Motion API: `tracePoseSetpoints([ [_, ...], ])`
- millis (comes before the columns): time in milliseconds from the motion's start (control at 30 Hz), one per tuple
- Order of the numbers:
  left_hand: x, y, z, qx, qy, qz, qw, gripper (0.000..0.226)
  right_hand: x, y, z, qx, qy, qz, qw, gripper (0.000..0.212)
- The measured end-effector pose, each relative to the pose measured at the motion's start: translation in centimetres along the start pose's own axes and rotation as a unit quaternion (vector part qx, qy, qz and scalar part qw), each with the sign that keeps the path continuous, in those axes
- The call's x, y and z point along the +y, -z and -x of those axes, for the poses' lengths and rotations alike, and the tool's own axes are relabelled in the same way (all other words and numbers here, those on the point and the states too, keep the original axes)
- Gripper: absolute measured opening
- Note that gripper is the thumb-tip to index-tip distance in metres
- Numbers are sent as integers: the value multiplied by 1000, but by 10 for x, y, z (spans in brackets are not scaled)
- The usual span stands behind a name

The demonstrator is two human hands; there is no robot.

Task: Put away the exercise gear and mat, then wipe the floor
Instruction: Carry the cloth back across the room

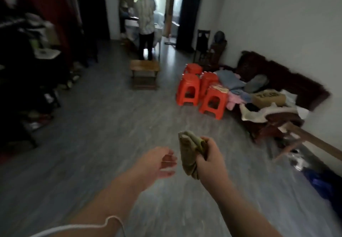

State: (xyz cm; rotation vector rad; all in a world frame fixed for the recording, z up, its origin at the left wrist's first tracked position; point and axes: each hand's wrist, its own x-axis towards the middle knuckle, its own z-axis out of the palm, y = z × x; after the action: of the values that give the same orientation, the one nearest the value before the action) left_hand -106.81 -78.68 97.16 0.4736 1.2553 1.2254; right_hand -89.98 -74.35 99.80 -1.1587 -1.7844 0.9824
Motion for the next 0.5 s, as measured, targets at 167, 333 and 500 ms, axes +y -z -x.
tracePoseSetpoints([
  [167,66,140,-48,-63,39,184,980,65,-25,-164,-54,-129,202,102,965,52],
  [333,122,248,-85,65,-21,166,984,30,-34,-280,-105,-262,316,151,900,51],
  [500,171,322,-133,129,-26,198,971,35,-44,-336,-188,-231,175,-60,955,32],
])
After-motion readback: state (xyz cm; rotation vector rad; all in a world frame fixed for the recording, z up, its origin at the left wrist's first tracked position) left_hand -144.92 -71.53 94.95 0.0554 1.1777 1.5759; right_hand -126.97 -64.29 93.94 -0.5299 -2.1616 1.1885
